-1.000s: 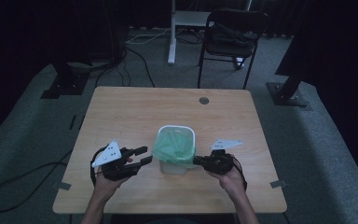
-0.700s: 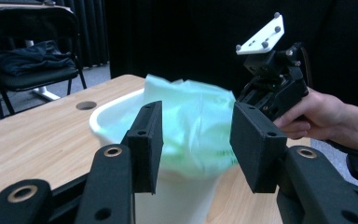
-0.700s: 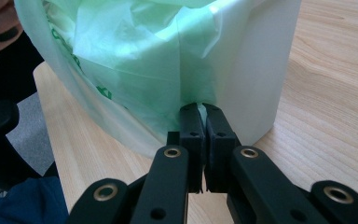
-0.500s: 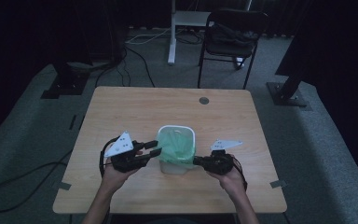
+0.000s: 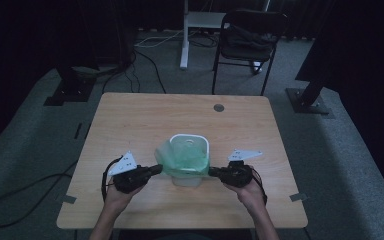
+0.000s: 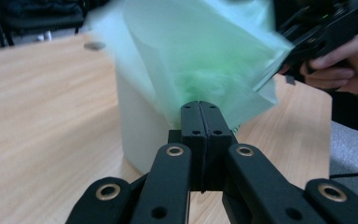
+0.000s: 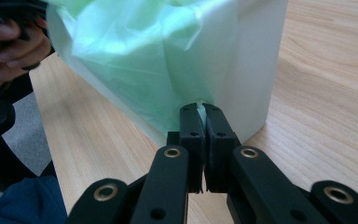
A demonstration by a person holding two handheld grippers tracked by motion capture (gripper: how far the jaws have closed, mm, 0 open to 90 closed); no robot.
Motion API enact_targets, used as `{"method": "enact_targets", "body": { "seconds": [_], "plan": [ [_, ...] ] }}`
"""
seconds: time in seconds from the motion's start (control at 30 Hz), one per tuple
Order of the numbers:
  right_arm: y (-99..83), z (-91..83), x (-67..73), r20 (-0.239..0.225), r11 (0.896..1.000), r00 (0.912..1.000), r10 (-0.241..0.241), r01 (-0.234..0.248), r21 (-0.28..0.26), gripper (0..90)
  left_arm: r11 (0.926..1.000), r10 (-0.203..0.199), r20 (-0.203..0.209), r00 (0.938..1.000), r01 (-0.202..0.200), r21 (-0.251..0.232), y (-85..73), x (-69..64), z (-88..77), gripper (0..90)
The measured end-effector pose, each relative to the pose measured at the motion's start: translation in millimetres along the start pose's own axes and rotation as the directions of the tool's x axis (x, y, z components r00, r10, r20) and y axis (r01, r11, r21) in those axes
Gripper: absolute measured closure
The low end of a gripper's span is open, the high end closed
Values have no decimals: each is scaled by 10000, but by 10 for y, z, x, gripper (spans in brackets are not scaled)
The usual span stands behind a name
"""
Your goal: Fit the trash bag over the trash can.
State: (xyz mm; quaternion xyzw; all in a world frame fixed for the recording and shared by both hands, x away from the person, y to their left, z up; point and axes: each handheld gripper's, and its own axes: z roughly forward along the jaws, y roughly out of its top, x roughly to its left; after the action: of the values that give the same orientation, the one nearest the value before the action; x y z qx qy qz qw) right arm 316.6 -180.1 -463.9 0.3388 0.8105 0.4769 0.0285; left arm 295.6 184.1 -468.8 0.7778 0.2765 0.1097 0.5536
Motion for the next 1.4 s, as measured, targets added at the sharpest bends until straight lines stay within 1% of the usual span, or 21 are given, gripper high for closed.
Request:
{"method": "enact_targets", "body": {
  "seconds": [0.07,0.2,0.37,0.43,0.47,0.5,0.53,0.6,0.63,0.7,0.77,0.87,0.9,1.0,1.03,1.1,1.17,1.2,1.27,1.33,1.4],
  "plan": [
    [-9,19,-10,-3,10000,10000,40,-40,53,879,9997,-222,-36,9997,222,128,-55,46,39,900],
    [-19,46,-23,20,9998,9999,120,-120,187,879,9982,-459,-60,9989,461,376,-121,102,112,900],
    [-34,75,-46,271,9990,9994,192,-202,393,879,9946,-715,-117,9974,722,744,-194,139,177,900],
    [-41,82,-46,406,9984,9989,213,-233,506,878,9929,-748,-291,9968,772,910,-196,149,170,894],
    [-43,82,-49,483,9982,9986,195,-222,552,864,9921,-812,-409,9959,847,926,-197,157,154,874],
    [-43,75,-52,567,9980,9982,180,-214,594,827,9925,-859,-417,9954,892,841,-198,165,124,839],
    [-43,60,-58,572,9983,9982,159,-191,551,772,9930,-911,-428,9949,941,719,-194,173,87,808],
    [-34,9,-64,467,9988,9987,198,-218,430,739,9943,-964,-467,9943,983,413,-170,179,4,741],
    [-26,-23,-63,503,9993,9986,154,-170,323,720,9950,-929,-502,9944,945,311,-149,176,-38,715],
    [-4,-100,-60,392,9999,9991,153,-155,52,697,9968,-799,-507,9955,801,25,-105,164,-127,661],
    [20,-179,-53,324,9997,9994,107,-101,-205,674,9977,-648,-563,9963,635,-241,-58,149,-212,630],
    [58,-277,-49,-94,9976,10000,14,-20,-691,618,9961,-525,-446,9976,491,-737,21,139,-320,588],
    [73,-297,-53,-215,9966,9998,-3,-15,-818,616,9949,-484,-316,9983,454,-900,50,140,-346,570],
    [124,-316,-66,-535,9953,9985,-78,25,-970,584,9911,-359,-136,9993,339,-1284,140,138,-366,536],
    [143,-315,-66,-622,9948,9980,-116,52,-1019,575,9904,-340,-21,9994,334,-1340,170,139,-359,517],
    [180,-306,-57,-775,9941,9967,-231,147,-1079,557,9900,-186,12,9998,186,-1401,227,126,-334,509],
    [210,-289,-38,-900,9947,9953,-355,265,-993,544,9900,-70,139,9999,89,-1408,280,118,-302,500],
    [210,-289,-38,-900,9947,9953,-355,265,-993,544,9900,-70,139,9999,89,-1408,280,118,-302,493],
    [234,-262,-22,-992,9949,9938,-501,410,-917,518,9915,98,380,9992,-47,-1302,349,110,-250,488],
    [246,-242,-22,-1205,9952,9914,-518,411,-891,507,9929,283,437,9986,-230,-1170,408,99,-205,482],
    [252,-222,-24,-1303,9963,9904,-467,369,-770,505,9939,298,599,9978,-232,-1076,453,102,-159,482]
  ]
}}
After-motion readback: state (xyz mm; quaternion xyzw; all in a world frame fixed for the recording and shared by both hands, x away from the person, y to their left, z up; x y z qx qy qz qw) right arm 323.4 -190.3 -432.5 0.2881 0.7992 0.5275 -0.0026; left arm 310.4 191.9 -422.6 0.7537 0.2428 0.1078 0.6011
